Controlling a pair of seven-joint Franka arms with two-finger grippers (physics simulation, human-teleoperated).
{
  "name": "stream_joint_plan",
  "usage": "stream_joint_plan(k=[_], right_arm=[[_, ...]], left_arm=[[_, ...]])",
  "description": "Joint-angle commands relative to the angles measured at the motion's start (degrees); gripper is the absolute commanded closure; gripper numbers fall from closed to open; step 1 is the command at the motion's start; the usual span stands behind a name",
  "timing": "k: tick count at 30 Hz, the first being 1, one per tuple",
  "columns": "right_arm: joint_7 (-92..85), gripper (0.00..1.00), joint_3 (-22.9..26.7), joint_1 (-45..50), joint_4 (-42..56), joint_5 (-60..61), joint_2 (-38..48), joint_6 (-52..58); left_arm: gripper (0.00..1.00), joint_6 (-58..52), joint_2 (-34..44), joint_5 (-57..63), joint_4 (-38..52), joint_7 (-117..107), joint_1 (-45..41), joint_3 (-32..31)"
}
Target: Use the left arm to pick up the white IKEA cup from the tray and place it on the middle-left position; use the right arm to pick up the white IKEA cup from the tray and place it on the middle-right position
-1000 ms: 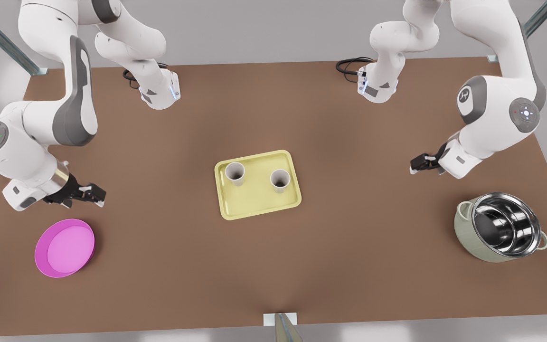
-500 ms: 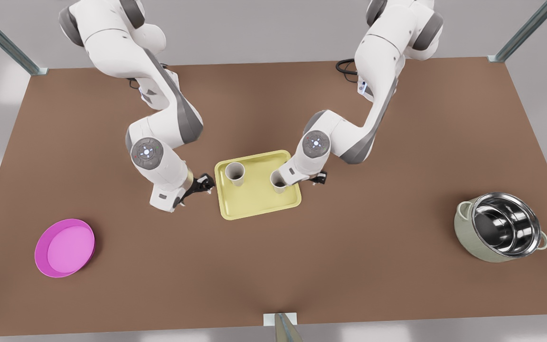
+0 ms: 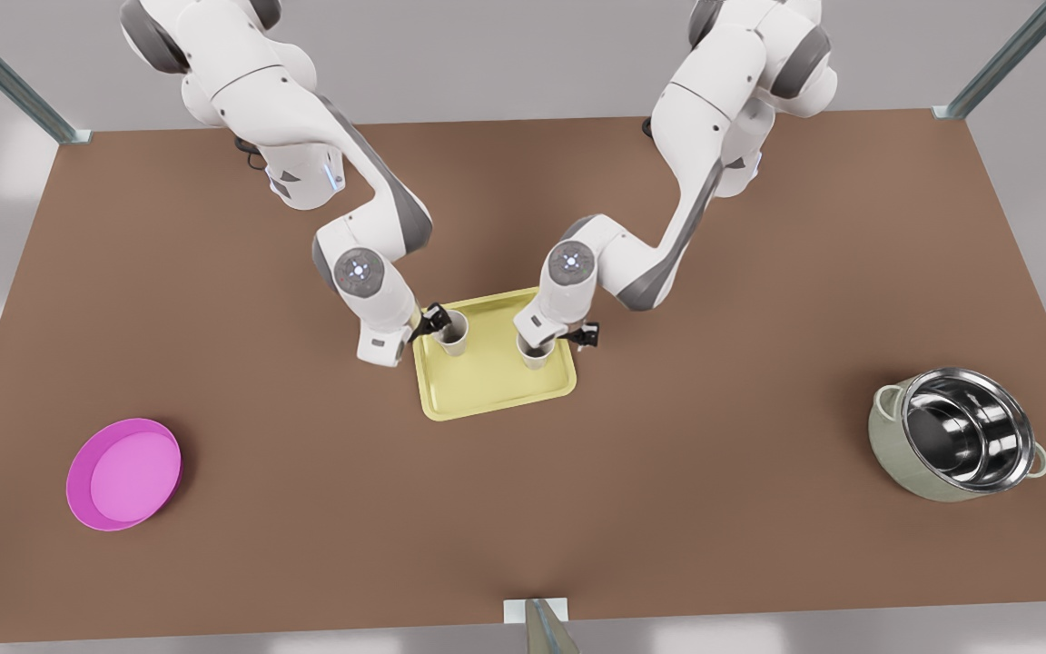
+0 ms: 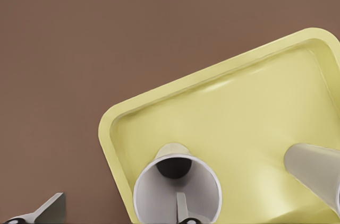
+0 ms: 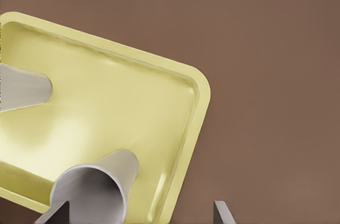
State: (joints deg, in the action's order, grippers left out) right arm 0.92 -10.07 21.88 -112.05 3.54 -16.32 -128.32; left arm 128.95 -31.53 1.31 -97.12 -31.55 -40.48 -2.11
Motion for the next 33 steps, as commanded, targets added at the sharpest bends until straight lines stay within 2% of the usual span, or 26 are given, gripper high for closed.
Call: stream_joint_plan(k=[1, 8, 10, 13, 17, 18, 24, 26, 28, 29, 30, 31, 33], right_arm=[[0.40, 0.00, -0.57, 0.35, -0.80, 0.15, 0.06, -3.69], [-0.21, 0.00, -0.92, 0.35, -6.33, 0.06, 0.15, -9.41], [-0.30, 0.00, -0.92, 0.35, -6.60, 0.06, -0.47, -9.49], [-0.21, 0.00, -1.01, 0.53, -9.15, 0.06, -1.26, -12.92], [-0.21, 0.00, -1.36, 0.79, -9.50, 0.06, -2.84, -14.24], [0.05, 0.00, -1.36, 1.23, -9.50, 0.06, -3.02, -14.24], [0.31, 0.00, -1.36, 2.46, -9.94, 0.06, -3.99, -14.42], [0.31, 0.00, -1.36, 2.55, -10.29, 0.06, -4.95, -16.00], [0.93, 0.03, -1.36, 3.78, -10.29, 0.06, -6.18, -16.44], [0.93, 0.09, -1.36, 3.78, -10.29, 0.06, -6.53, -16.44], [0.93, 0.22, -1.36, 3.78, -10.29, 0.06, -6.53, -16.44], [1.02, 0.37, -1.36, 3.78, -10.20, 0.06, -6.53, -16.26], [0.93, 0.60, -1.27, 3.69, -10.11, 0.06, -6.36, -15.82]], left_arm=[[0.00, 5.87, -1.52, 0.71, -0.09, -8.88, -0.04, 0.00], [0.00, 9.57, -4.60, 2.12, -0.27, -9.14, -0.04, 0.09], [0.07, 9.74, -4.86, 2.12, -0.18, -9.23, -0.04, 0.09], [0.53, 9.66, -4.68, 2.03, -0.18, -9.58, -0.21, 0.00], [0.87, 9.57, -4.33, 1.86, 0.35, -11.43, -0.21, 0.00], [0.90, 9.48, -3.98, 1.86, 0.35, -12.13, -0.21, 0.00], [0.90, 2.02, 2.26, 1.77, 0.35, -9.32, 2.77, 0.61], [0.89, -5.72, 4.63, 1.42, 0.17, 8.60, 12.08, 0.61], [0.89, -5.90, 4.46, 1.15, 0.17, 27.05, 23.95, 0.53], [0.89, -4.32, 3.93, -1.48, 0.17, 38.48, 30.63, 0.53], [0.89, -1.51, 2.87, -1.57, 0.09, 42.71, 33.10, 0.53], [0.89, 0.16, 2.35, -1.31, -0.18, 43.06, 33.19, 0.61], [0.89, 1.74, 1.21, -1.13, -0.27, 42.98, 33.19, 0.61]])
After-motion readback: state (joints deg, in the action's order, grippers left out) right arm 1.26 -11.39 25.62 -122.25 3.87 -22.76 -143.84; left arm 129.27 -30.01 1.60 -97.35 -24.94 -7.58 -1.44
